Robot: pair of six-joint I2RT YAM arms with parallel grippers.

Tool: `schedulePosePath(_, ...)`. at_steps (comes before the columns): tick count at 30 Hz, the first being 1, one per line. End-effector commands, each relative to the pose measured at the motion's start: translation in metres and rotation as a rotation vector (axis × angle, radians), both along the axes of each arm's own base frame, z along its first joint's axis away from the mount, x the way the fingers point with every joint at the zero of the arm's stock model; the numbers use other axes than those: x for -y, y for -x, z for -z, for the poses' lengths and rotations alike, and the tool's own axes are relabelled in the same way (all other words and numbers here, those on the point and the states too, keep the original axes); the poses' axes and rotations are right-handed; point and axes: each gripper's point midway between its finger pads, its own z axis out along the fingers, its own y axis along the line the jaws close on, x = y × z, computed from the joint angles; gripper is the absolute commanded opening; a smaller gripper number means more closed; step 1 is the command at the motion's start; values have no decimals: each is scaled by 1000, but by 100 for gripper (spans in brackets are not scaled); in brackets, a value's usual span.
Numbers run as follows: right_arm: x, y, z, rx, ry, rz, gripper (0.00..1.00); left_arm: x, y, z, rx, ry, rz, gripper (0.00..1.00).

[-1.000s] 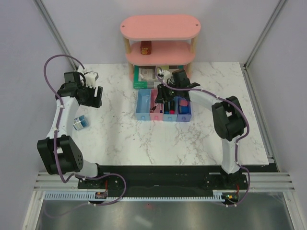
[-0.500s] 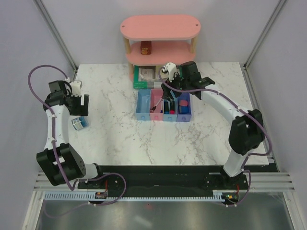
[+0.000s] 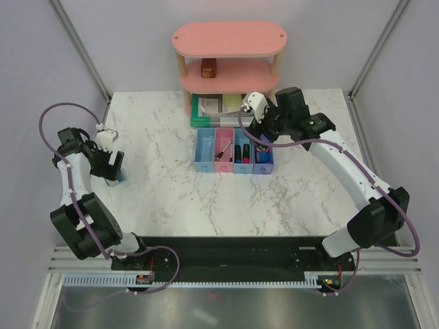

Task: Sort the stationery into containers
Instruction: Pick up the stationery from the corner of the board.

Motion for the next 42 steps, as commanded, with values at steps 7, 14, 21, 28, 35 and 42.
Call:
schedulePosePath(7, 20, 23, 15, -32, 91, -6, 94, -22, -30, -1, 48, -200, 421, 100)
schedulePosePath(14, 26, 25, 12, -28, 121, -2, 95, -41, -32, 29, -52, -324, 661, 100)
schedulePosePath(21, 30, 24, 12, -32, 144, 8, 95, -48, -29, 52, -122, -330, 733, 100)
schedulePosePath(28, 28, 20, 9, -37, 143, 10, 95, -49, -27, 74, -174, -295, 756, 98)
schedulePosePath(35, 26, 18, 11, -46, 141, 12, 94, -48, -30, 90, -184, -262, 759, 83)
schedulePosePath(42, 26, 19, 15, -60, 142, 12, 94, -45, -37, 92, -145, -246, 743, 61)
